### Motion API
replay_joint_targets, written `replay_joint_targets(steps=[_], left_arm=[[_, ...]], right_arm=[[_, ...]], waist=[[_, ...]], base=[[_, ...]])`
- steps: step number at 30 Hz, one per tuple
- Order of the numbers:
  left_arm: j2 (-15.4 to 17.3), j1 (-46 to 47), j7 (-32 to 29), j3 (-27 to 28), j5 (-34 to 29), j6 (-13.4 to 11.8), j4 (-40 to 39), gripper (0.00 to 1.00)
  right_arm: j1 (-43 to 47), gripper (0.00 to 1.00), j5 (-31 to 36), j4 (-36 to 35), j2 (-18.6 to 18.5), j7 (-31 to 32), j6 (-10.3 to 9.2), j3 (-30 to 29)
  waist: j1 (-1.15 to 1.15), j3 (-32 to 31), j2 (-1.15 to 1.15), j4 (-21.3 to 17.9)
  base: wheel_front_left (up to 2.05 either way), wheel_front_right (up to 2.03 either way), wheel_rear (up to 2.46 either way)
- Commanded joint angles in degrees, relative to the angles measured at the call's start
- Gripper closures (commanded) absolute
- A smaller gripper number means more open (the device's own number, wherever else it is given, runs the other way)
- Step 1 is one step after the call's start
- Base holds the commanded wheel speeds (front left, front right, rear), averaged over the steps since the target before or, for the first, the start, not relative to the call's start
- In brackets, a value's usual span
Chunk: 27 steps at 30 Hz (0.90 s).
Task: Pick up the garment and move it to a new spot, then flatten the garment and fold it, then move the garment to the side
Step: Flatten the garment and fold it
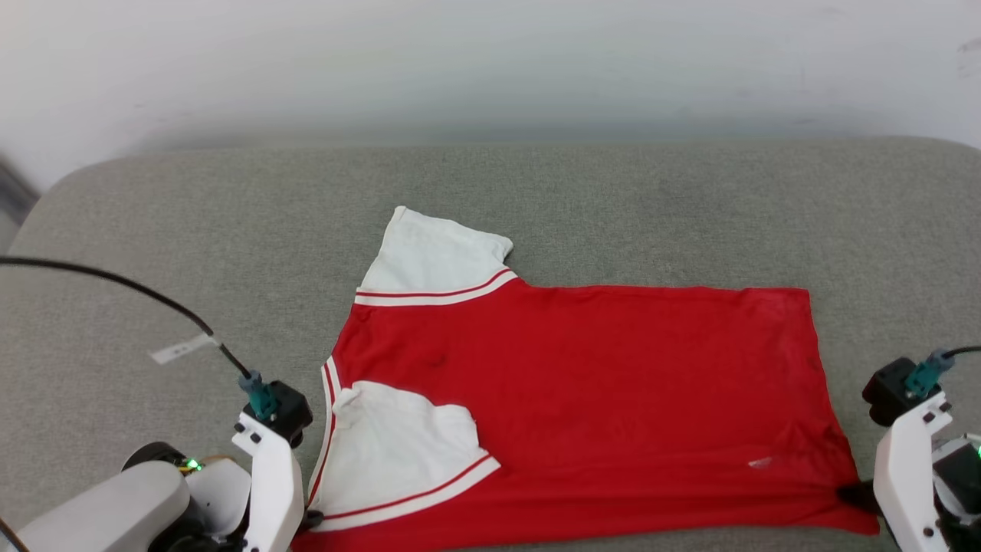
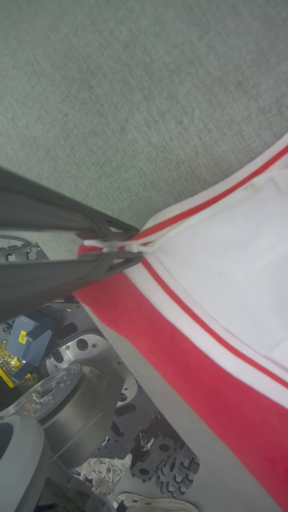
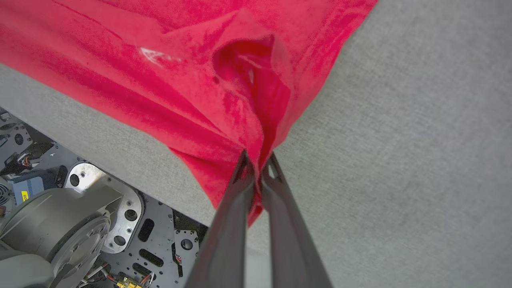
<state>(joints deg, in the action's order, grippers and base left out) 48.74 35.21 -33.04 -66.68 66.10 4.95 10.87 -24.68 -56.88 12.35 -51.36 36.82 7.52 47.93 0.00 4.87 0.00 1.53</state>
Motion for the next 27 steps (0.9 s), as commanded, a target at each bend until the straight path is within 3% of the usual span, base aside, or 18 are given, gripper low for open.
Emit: replay_joint_targets(steps=[1, 6, 7, 8, 18, 27], left_arm=[[0.62, -0.99, 0.17, -0.38, -0.45, -0.46, 0.34, 1.00], [0.18, -2.33, 0.28, -1.00, -0.26, -1.24, 2.07, 1.00], [0.11, -2.15, 0.56, -1.00, -0.69, -1.40, 2.23, 0.53], [-0.05, -1.82, 1.16, -0.85, -1.15, -1.54, 2.28, 0.00], [2.59, 3.79, 6.32, 4.31, -2.54, -2.46, 0.13, 0.00], [2.44, 13.44, 9.95, 9.67, -5.16, -1.74, 1.29, 0.00]], right_arm=[[1.07, 1.00, 0.73, 0.55, 0.16, -0.15, -0.06, 0.05], [3.10, 1.00, 2.34, 3.91, 2.83, -0.70, -0.06, 0.33], [3.24, 0.81, 2.77, 4.44, 3.42, -1.24, -0.06, 0.15], [3.28, 0.00, 3.13, 4.87, 4.12, -1.98, -0.06, -0.28], [0.81, 0.00, 9.53, 2.31, 6.46, -15.91, -0.04, -8.17], [3.34, 0.00, 19.23, -3.48, 12.18, -30.31, -0.05, -24.14]], waist=[[0.00, 0.41, 0.00, -0.26], [0.00, 1.47, 0.00, -0.60], [0.00, 1.54, 0.00, -0.60], [0.00, 1.53, 0.00, -0.58], [0.00, -0.63, 0.00, -0.93], [0.00, 1.89, 0.00, -3.19]], base=[[0.00, 0.00, 0.00], [0.00, 0.00, 0.00], [0.00, 0.00, 0.00], [0.00, 0.00, 0.00], [0.00, 0.00, 0.00], [0.00, 0.00, 0.00]])
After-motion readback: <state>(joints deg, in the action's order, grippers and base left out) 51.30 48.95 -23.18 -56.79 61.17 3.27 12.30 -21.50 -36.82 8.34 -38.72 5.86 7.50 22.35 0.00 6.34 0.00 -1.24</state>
